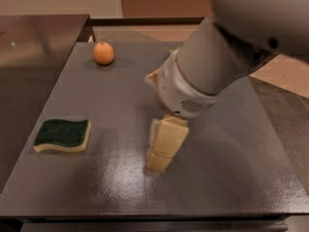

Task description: Pick sponge

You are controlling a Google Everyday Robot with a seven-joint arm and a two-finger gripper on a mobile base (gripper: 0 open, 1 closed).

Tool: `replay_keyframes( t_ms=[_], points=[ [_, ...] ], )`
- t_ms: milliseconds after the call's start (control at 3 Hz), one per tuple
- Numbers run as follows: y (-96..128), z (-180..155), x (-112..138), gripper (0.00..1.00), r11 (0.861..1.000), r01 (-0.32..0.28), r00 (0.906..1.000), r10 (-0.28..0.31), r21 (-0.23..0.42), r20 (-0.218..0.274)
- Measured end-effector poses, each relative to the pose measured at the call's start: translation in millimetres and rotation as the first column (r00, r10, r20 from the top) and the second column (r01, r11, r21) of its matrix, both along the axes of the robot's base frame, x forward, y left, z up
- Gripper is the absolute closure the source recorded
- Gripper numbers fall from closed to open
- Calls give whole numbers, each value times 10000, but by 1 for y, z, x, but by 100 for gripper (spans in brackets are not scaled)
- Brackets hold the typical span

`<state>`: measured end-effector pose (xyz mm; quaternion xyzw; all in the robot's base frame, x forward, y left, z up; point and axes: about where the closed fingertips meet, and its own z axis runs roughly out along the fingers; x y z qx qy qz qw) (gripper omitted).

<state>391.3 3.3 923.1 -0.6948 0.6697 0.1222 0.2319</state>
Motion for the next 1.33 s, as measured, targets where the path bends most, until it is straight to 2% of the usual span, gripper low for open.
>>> replay_keyframes(
  t_ms=[333, 667, 1000, 1333],
  points=[
    [51, -23, -5, 0, 9985, -248, 9997, 246, 490, 55],
    [93, -47, 3, 0, 9959, -201, 9998, 200, 877, 19],
    [126, -71, 16, 0, 9929, -14, 9999, 31, 1190, -141],
    [147, -87, 27, 0, 9896, 119, 9994, -72, 1434, -335]
  ],
)
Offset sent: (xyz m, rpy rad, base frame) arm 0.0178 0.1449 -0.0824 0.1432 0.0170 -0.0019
